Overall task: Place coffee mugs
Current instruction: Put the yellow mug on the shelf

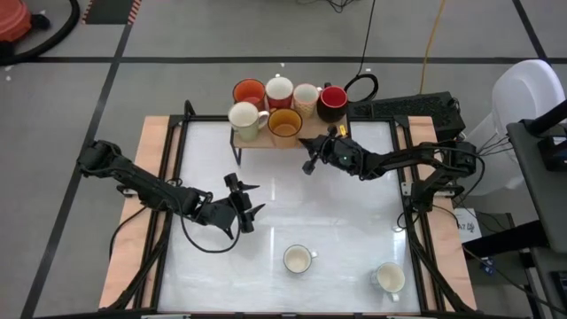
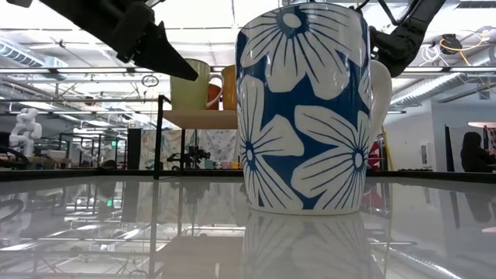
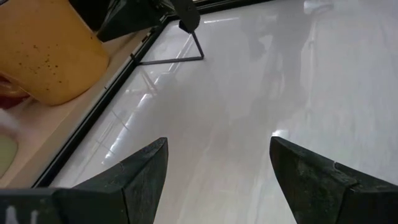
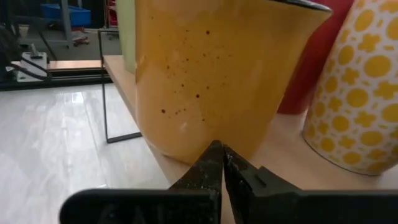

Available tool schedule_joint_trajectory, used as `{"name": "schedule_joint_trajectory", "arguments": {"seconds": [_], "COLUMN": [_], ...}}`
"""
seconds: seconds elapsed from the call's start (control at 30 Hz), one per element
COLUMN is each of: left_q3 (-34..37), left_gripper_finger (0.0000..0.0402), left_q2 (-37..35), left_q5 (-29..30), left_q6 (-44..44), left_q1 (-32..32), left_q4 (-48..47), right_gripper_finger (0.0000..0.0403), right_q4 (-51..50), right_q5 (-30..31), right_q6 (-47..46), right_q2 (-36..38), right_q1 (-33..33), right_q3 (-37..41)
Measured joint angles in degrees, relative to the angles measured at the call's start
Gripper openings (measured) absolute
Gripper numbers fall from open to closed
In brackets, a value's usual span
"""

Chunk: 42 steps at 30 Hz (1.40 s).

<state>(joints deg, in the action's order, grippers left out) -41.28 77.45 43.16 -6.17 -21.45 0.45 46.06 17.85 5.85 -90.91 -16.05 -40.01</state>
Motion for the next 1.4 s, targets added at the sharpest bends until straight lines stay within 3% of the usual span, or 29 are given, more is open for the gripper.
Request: {"name": "schedule_joint_trajectory", "arguments": {"seconds": [0.73, 1.03, 1.4], "left_q3": [0.0, 0.0, 0.0], "left_gripper_finger": [0.0284, 0.0284, 0.0284], "left_q2": [0.0, 0.0, 0.0], "left_q5": [-0.06, -0.17, -0.2], "left_q6": [-0.5, -0.59, -0.59], "left_q1": [0.0, 0.0, -0.02], "left_q4": [0.13, 0.02, 0.15], "right_gripper_finger": [0.0, 0.0, 0.0], "right_q4": [3.63, 4.4, 5.15], "right_q5": [-0.19, -5.73, -5.75], "right_q6": [-0.46, -3.61, -3.72], "right_q2": [0.04, 0.04, 0.04], "right_q1": [-0.23, 1.13, -0.11], "right_q3": [0.0, 0.0, 0.0]}}
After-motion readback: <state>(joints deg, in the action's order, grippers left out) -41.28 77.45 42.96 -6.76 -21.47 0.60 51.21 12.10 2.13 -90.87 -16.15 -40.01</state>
